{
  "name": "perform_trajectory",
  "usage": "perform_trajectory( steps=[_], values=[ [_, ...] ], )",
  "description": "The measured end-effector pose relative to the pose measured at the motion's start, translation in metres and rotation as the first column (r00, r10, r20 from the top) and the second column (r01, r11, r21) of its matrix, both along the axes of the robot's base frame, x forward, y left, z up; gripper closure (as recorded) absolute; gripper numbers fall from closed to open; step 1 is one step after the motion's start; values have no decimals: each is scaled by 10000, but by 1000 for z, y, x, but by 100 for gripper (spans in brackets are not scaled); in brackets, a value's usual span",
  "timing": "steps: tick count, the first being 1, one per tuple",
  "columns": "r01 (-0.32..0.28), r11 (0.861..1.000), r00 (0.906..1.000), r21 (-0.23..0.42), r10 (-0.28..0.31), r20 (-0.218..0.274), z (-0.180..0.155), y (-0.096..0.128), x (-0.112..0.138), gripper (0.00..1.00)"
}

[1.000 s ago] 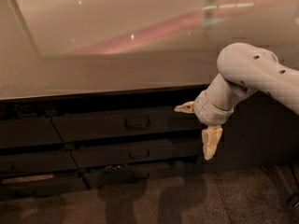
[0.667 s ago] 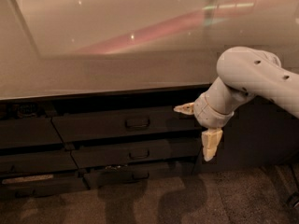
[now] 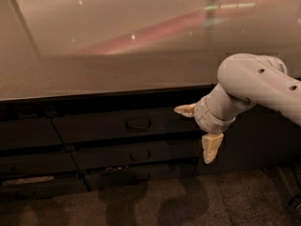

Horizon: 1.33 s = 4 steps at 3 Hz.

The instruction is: Open top drawer

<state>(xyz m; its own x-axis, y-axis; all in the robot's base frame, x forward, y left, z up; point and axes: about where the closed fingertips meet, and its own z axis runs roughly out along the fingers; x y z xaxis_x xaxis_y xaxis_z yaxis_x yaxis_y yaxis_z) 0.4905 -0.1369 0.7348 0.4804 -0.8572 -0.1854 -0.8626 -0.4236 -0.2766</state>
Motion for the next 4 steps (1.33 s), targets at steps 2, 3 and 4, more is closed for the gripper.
perform_trajectory(
  steps=[2, 3, 4],
  values=[
    [1255, 9875, 9920, 948, -1265, 41, -4, 2, 1, 0],
    [1256, 9875, 9919, 949, -1266, 38, -4, 2, 1, 0],
    [1581, 9818, 9862, 1052, -1517, -662, -24, -10, 20, 0]
  ],
)
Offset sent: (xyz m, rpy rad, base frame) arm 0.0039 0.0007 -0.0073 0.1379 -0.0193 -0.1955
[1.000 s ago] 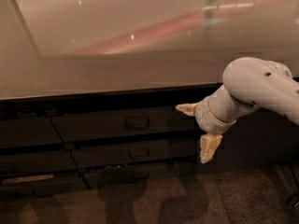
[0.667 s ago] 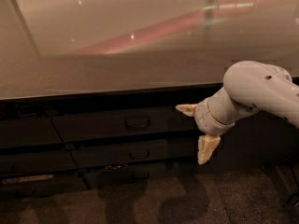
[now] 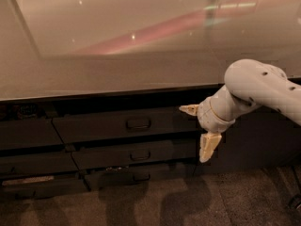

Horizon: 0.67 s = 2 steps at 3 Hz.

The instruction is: Open top drawer

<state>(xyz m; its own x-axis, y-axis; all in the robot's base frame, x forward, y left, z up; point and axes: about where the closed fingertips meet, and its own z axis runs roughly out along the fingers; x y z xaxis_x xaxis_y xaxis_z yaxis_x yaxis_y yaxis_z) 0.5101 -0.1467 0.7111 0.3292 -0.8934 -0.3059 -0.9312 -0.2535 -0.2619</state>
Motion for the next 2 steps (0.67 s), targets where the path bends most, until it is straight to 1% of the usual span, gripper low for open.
perform_trajectory(
  steps=[1, 2],
  values=[
    [351, 9991, 9953, 258, -326, -914, -26, -15, 24, 0],
    [351, 9991, 9953, 258, -326, -914, -26, -15, 24, 0]
  ],
)
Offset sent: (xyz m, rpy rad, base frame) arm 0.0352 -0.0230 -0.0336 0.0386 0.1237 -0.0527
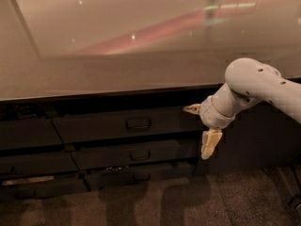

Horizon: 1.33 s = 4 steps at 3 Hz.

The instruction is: Open top drawer

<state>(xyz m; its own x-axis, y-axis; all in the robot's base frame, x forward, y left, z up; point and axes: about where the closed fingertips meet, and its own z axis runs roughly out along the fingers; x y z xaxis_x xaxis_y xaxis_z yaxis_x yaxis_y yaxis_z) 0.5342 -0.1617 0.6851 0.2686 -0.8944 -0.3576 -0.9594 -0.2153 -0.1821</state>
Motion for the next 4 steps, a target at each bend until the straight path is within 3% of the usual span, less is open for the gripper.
perform_trajectory(
  steps=[1, 4],
  values=[
    [-303, 9995, 9991, 0, 303, 306, 7, -8, 35, 0],
    [-270, 9996, 9996, 64, 270, -74, -13, -14, 42, 0]
  ],
)
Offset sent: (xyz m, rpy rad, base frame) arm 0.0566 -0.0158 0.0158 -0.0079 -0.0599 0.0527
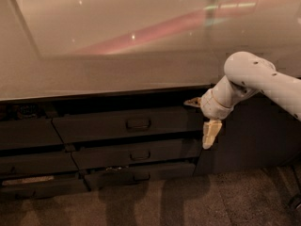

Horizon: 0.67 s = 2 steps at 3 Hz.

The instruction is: Open top drawer

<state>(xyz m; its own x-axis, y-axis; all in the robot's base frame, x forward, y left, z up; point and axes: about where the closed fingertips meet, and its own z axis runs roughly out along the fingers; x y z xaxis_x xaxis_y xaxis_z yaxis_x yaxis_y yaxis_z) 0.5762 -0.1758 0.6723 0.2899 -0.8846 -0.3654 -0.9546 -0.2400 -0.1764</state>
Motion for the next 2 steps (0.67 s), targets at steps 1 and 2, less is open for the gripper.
perform_trajectory(
  steps=[1, 2],
  values=[
    [147, 9999, 9997, 48, -146, -192, -3, -1, 2, 0],
    [568, 9921, 9984, -1115, -574, -23, -6, 2, 8, 0]
  ],
)
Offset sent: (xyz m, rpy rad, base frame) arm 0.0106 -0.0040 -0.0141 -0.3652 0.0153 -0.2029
